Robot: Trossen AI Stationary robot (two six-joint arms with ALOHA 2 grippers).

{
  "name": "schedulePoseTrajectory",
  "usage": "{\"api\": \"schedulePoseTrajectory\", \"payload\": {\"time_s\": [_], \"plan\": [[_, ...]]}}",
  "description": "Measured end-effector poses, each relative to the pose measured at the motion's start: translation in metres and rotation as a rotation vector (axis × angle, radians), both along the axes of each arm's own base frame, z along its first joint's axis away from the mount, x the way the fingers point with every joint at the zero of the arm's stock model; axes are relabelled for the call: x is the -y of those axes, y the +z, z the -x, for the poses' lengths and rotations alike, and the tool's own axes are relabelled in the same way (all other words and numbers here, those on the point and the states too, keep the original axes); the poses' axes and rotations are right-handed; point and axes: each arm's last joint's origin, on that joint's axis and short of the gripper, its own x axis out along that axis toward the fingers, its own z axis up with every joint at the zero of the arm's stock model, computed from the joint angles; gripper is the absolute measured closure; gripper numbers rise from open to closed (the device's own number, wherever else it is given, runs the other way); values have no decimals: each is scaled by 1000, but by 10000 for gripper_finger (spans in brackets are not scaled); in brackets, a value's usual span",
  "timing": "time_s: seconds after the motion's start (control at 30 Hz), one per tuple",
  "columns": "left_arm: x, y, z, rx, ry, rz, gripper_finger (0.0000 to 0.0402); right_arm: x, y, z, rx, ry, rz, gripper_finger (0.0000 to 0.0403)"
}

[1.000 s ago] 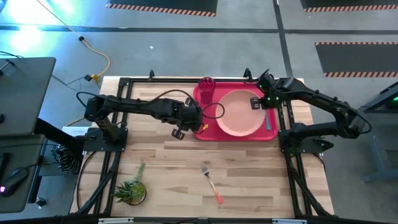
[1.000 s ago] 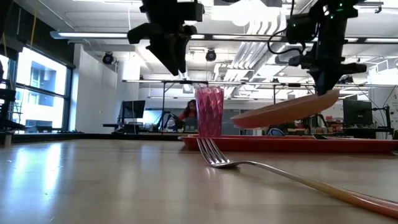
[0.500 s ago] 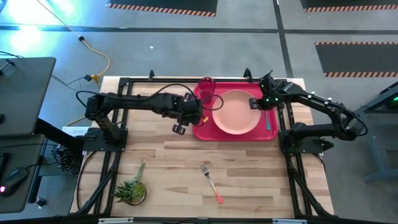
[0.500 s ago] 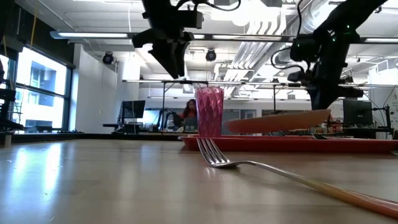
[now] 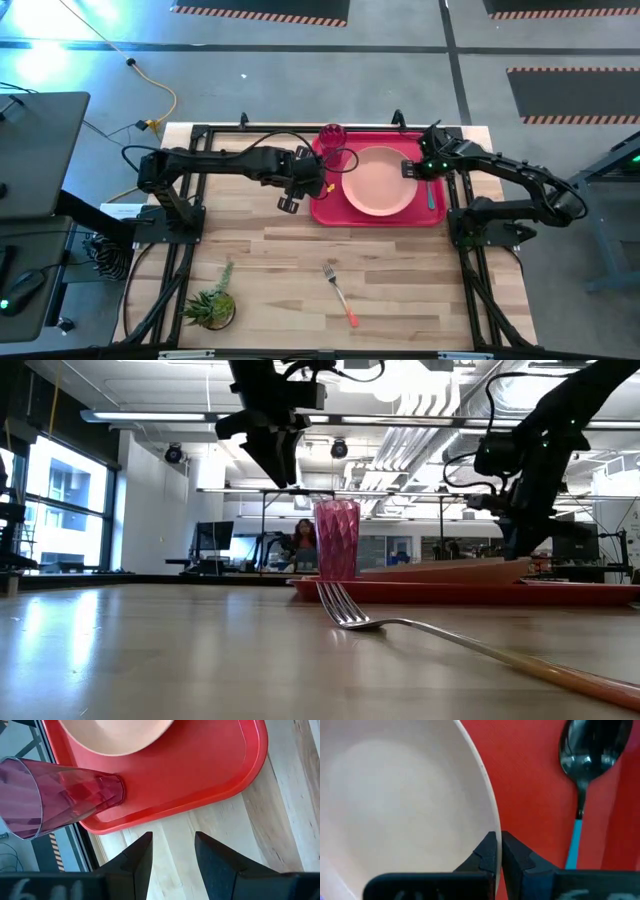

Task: Pick and place plate/cup/fork/spoon on tray
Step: Put the orange plate on the center of the red tray

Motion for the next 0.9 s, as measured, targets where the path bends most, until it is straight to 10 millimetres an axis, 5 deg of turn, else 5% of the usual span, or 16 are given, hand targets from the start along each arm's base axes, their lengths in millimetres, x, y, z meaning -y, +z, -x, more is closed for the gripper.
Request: {"api": "schedulePoseTrajectory", "payload": {"time_s": [0.9], "plan": [[-18, 2, -2, 92, 147, 31, 266, -6, -7, -7, 28, -123, -14, 403]]}}
